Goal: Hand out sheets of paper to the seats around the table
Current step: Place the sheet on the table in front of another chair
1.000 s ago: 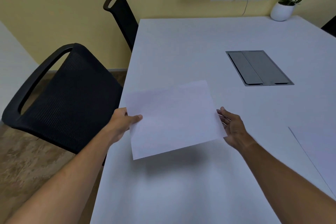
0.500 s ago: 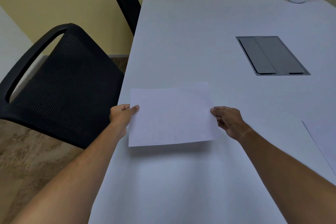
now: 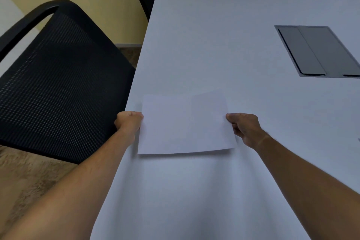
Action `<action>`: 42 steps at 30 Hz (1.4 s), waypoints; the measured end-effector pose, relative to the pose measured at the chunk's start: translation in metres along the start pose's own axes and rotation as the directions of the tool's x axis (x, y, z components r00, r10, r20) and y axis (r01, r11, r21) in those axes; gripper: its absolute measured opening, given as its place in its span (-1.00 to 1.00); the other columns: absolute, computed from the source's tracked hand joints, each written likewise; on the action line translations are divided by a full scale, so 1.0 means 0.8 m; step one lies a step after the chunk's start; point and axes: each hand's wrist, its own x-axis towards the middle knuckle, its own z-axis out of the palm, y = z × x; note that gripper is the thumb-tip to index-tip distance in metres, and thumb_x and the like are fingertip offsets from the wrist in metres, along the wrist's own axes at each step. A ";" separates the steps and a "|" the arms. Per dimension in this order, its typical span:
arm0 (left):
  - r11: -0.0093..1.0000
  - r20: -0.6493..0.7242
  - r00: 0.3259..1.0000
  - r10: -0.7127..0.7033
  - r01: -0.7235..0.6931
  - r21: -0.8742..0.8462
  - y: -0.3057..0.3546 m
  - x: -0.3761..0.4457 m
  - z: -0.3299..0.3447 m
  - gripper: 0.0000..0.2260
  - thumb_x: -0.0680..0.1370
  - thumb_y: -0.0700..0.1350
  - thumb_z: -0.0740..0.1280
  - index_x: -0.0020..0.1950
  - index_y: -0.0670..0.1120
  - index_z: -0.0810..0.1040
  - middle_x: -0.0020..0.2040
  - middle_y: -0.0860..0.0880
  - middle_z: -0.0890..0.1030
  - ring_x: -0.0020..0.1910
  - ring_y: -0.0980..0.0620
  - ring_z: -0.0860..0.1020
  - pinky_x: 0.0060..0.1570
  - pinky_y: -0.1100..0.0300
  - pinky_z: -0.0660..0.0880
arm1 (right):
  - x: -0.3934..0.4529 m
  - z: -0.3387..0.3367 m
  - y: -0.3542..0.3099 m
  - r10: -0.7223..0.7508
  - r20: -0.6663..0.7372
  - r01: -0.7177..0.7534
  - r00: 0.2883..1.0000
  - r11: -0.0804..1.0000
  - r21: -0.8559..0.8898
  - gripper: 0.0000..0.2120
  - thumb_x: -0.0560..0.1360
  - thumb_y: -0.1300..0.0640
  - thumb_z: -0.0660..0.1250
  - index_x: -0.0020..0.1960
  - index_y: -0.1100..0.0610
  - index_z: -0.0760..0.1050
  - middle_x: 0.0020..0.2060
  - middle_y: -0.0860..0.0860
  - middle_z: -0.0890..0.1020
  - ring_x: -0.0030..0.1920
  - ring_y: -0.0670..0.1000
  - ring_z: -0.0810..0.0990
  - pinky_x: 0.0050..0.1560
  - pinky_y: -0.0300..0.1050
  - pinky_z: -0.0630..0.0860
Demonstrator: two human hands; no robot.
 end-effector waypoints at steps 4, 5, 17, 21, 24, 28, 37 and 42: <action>0.995 -0.014 0.999 0.050 -0.049 0.086 0.003 0.030 0.007 -0.91 0.46 -0.29 0.37 -0.19 -0.13 0.58 -0.20 -0.07 0.55 -0.24 -0.01 0.50 -0.31 0.25 0.47 | 0.029 0.020 0.001 -0.014 -0.043 0.009 0.999 0.995 -0.104 -0.93 0.41 0.25 0.49 -0.18 0.24 0.63 -0.16 0.17 0.70 -0.20 0.11 0.66 -0.18 -0.12 0.62; 0.993 -0.017 0.998 0.056 -0.054 0.103 0.004 0.036 0.009 -0.92 0.46 -0.29 0.36 -0.17 -0.13 0.59 -0.21 -0.05 0.54 -0.27 0.01 0.49 -0.34 0.28 0.45 | 0.034 0.023 0.002 -0.015 -0.054 0.008 0.998 0.992 -0.129 -0.92 0.37 0.23 0.51 -0.20 0.23 0.65 -0.16 0.16 0.72 -0.18 0.13 0.69 -0.13 -0.08 0.64; 0.942 -0.045 0.982 0.184 -0.163 0.293 -0.005 0.072 0.030 -0.87 0.49 -0.31 0.36 -0.21 -0.15 0.64 -0.16 0.00 0.57 -0.36 0.13 0.49 -0.41 0.26 0.47 | 0.059 0.047 0.008 -0.100 -0.195 0.020 0.976 0.927 -0.373 -0.75 0.32 0.24 0.48 -0.06 0.37 0.63 -0.09 0.24 0.70 -0.24 0.09 0.66 -0.01 0.01 0.63; 0.925 -0.062 0.976 0.206 -0.174 0.338 -0.002 0.074 0.033 -0.84 0.50 -0.32 0.33 -0.21 -0.12 0.64 -0.15 0.03 0.54 -0.28 0.00 0.56 -0.39 0.22 0.50 | 0.061 0.051 0.008 -0.087 -0.207 -0.005 0.974 0.914 -0.406 -0.76 0.30 0.23 0.48 -0.08 0.34 0.65 -0.13 0.20 0.72 -0.23 0.09 0.67 -0.07 -0.05 0.64; 0.899 -0.044 0.971 0.236 -0.201 0.390 -0.002 0.075 0.036 -0.81 0.48 -0.34 0.31 -0.25 -0.13 0.62 -0.11 -0.01 0.62 -0.26 -0.03 0.59 -0.43 0.24 0.48 | 0.062 0.054 0.006 -0.083 -0.233 -0.023 0.969 0.909 -0.417 -0.76 0.27 0.25 0.47 -0.09 0.34 0.65 -0.15 0.17 0.72 -0.26 0.09 0.65 -0.11 -0.04 0.65; 0.867 -0.028 0.963 0.269 -0.229 0.443 -0.004 0.072 0.039 -0.82 0.49 -0.35 0.31 -0.26 -0.18 0.61 -0.06 -0.06 0.67 -0.21 -0.06 0.62 -0.33 0.14 0.57 | 0.059 0.054 0.005 -0.090 -0.256 -0.032 0.963 0.900 -0.436 -0.85 0.27 0.26 0.45 -0.17 0.28 0.66 -0.20 0.13 0.71 -0.25 0.10 0.66 -0.27 -0.19 0.59; 0.842 -0.024 0.950 0.310 -0.262 0.472 -0.006 0.074 0.043 -0.89 0.49 -0.34 0.35 -0.20 -0.24 0.64 -0.04 -0.13 0.67 -0.13 -0.10 0.65 -0.22 0.10 0.60 | 0.061 0.056 0.009 -0.119 -0.267 -0.027 0.956 0.874 -0.485 -0.93 0.29 0.25 0.45 -0.23 0.18 0.67 -0.22 0.06 0.70 -0.15 0.09 0.67 -0.14 -0.17 0.57; 0.836 -0.028 0.946 0.322 -0.270 0.477 -0.009 0.073 0.043 -0.89 0.49 -0.32 0.35 -0.20 -0.25 0.64 -0.04 -0.14 0.67 -0.14 -0.11 0.65 -0.22 0.12 0.58 | 0.061 0.057 0.011 -0.147 -0.249 0.004 0.957 0.867 -0.498 -0.93 0.33 0.23 0.45 -0.19 0.14 0.68 -0.16 0.05 0.70 -0.11 0.07 0.65 -0.14 -0.17 0.54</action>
